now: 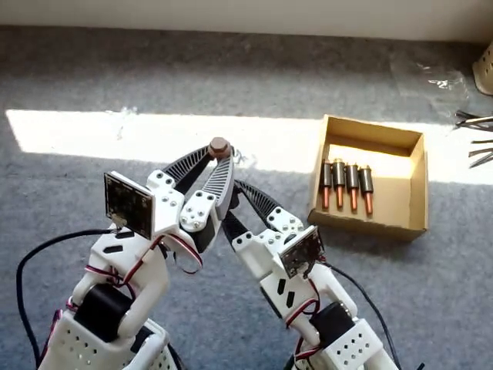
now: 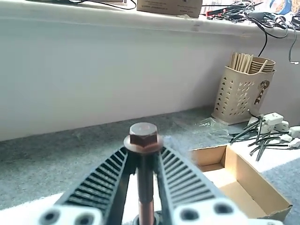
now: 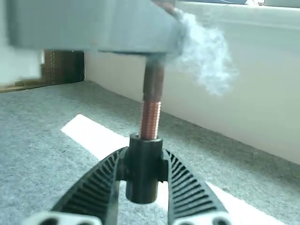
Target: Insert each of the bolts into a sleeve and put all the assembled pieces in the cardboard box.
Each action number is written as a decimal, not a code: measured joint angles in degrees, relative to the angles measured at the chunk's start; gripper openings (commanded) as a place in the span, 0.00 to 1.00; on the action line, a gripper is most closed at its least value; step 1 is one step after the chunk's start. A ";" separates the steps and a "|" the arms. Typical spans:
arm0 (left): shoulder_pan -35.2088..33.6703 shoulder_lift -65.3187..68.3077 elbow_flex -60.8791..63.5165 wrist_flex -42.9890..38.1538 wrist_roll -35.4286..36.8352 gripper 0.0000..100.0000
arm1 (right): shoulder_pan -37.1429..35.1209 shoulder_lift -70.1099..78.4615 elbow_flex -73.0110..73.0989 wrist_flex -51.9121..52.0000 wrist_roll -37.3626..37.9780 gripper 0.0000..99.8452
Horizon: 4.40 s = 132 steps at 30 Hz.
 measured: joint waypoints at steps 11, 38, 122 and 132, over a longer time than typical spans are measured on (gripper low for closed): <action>0.44 0.00 2.20 -2.99 0.09 0.01 | 2.99 0.00 0.00 -4.31 0.00 0.00; -2.37 -0.70 11.87 -8.18 1.58 0.01 | 3.25 0.18 0.00 -4.31 0.09 0.00; -24.09 -0.18 -6.33 33.41 -2.55 0.01 | 30.51 0.09 -20.75 41.41 3.60 0.00; -31.65 -0.09 -2.11 33.49 -2.55 0.01 | 34.90 20.84 -38.24 47.91 3.69 0.00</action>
